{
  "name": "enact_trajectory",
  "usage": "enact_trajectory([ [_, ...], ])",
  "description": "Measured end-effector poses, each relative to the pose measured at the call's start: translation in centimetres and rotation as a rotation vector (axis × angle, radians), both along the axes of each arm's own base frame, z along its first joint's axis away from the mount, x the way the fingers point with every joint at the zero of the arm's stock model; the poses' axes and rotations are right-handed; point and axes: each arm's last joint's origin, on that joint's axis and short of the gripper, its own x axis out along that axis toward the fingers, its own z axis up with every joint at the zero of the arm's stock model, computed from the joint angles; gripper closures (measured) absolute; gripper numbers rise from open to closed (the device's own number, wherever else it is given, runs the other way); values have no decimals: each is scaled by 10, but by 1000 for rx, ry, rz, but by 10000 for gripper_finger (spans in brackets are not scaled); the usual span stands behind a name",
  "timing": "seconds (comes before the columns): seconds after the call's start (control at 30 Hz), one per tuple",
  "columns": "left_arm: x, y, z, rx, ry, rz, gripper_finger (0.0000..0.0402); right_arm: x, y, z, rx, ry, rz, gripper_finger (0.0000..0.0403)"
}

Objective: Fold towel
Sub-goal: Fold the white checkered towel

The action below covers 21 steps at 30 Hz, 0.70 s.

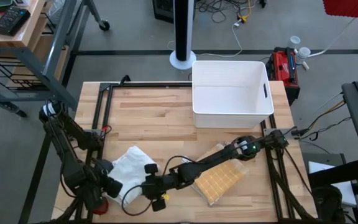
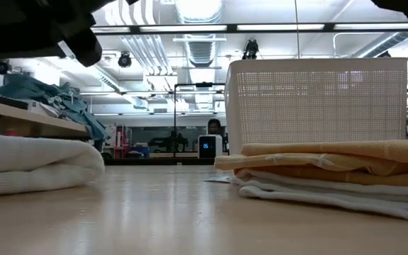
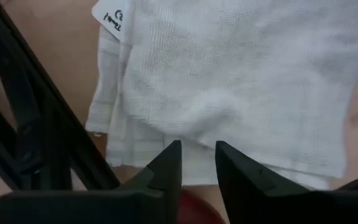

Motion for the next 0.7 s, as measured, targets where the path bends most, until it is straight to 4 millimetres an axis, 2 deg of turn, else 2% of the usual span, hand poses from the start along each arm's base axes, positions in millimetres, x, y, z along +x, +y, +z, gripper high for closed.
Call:
enact_trajectory([
  [0.13,0,-1,0,-11,-4,9,304,4,-2,-4,33,-21,-22,260],
  [0.3,2,-4,-5,-6,-2,10,303,16,-13,-35,86,-4,-91,269],
  [0.47,5,-6,-9,53,-67,-2,318,23,-28,-58,181,63,-188,299],
  [0.6,10,-8,-12,116,-173,-45,325,19,-39,-67,149,165,-235,333],
  [0.7,10,-8,-14,142,-176,-59,324,15,-46,-69,109,232,-242,366],
])
